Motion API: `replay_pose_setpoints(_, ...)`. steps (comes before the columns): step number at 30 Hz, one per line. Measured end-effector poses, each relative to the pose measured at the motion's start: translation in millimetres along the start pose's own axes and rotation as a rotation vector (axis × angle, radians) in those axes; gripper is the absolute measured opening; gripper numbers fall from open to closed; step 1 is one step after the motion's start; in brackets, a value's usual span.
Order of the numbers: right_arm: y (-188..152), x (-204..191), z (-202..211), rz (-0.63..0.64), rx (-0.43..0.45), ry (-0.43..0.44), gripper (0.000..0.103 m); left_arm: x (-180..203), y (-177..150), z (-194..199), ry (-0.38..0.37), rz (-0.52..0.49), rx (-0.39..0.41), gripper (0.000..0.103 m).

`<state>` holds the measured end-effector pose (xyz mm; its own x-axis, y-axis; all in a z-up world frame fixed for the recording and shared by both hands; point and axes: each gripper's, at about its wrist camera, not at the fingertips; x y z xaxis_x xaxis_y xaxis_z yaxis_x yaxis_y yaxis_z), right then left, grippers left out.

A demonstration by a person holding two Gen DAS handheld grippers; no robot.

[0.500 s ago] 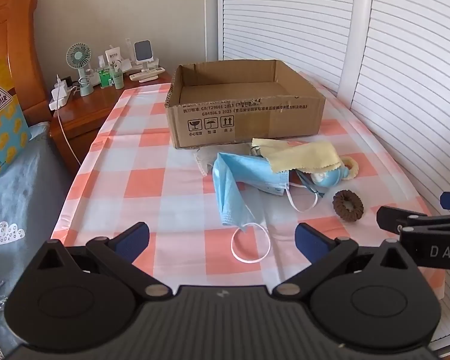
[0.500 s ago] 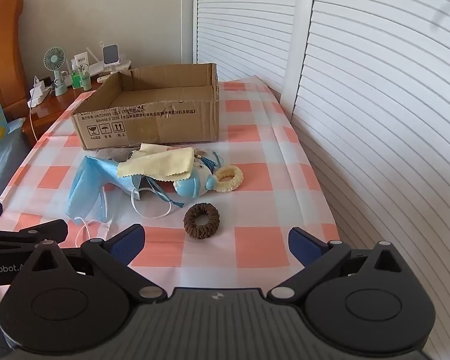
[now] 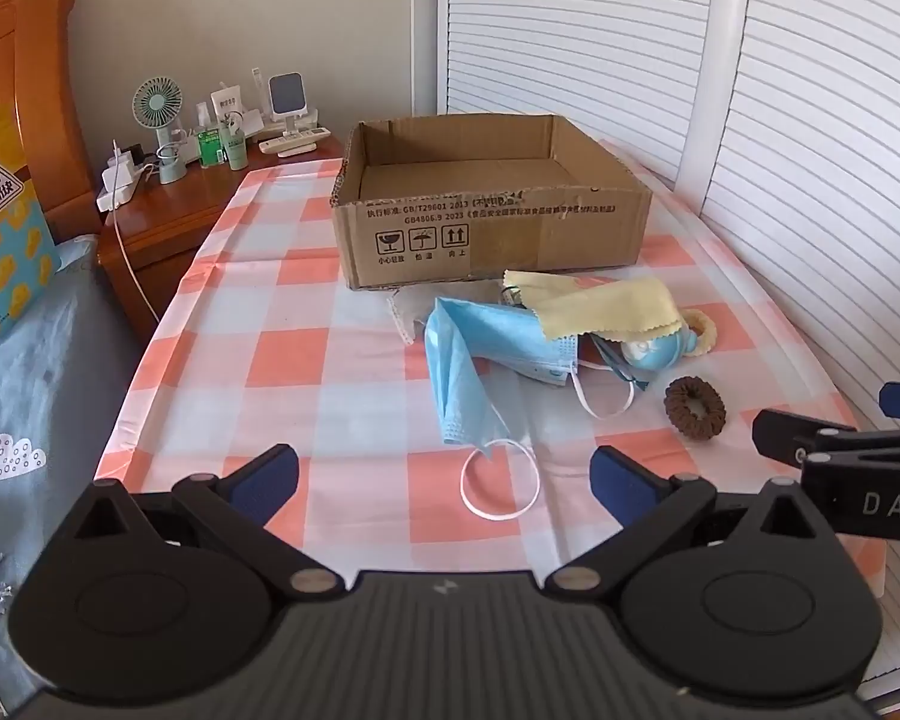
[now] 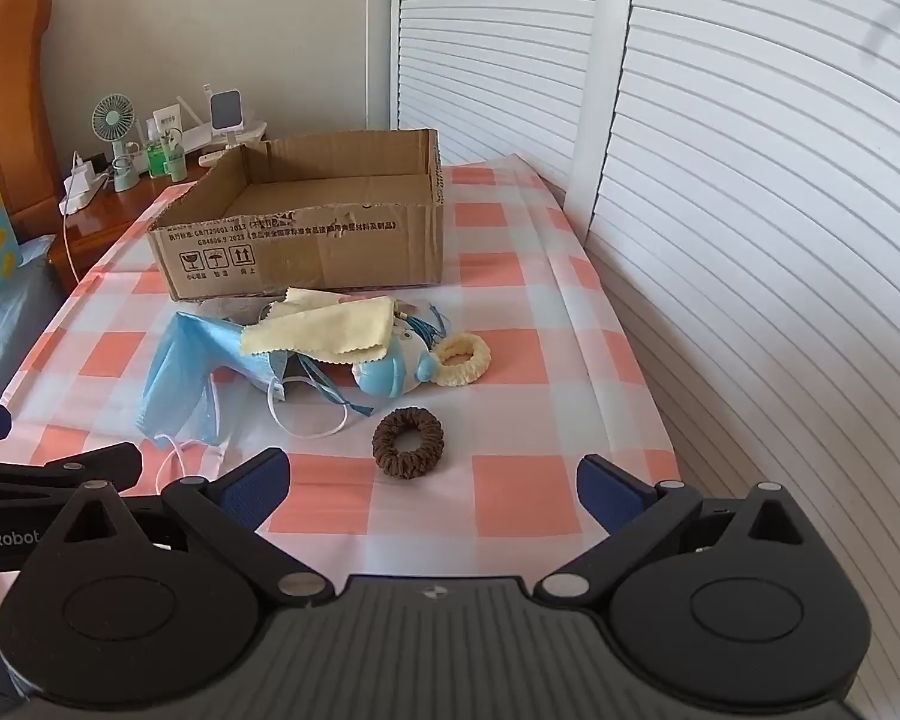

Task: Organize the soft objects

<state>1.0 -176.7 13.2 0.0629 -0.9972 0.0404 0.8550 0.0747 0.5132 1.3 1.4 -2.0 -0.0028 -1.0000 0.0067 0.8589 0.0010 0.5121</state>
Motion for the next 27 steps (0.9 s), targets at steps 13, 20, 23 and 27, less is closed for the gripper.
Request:
replay_pose_setpoints(13,-0.6,-0.7,2.2,0.003,0.002,0.001,0.103,0.2,-0.9,0.1,0.000,-0.003,0.001,0.102)
replay_pose_setpoints(20,-0.4,-1.0,2.4,0.004,0.004,0.003,0.103,0.1,-2.7,0.5,0.001,-0.003,0.005,0.102)
replay_pose_setpoints(23,-0.4,-0.5,3.0,0.004,0.005,0.006,0.103,0.4,-3.2,1.2,0.002,-0.003,0.006,0.102)
replay_pose_setpoints(27,-0.6,-0.6,3.1,0.003,0.005,0.006,0.103,0.1,-3.3,1.5,0.002,-0.002,0.006,0.102)
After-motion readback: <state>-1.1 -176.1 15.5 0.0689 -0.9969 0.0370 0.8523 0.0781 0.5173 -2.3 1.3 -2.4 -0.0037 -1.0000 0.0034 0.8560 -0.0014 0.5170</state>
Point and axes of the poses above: each gripper's, at about its wrist camera, not at the fingertips, and z roughly against the way its jaws point, x to its right, y to its top, and after that the axes turned 14 degrees about -x, right-handed
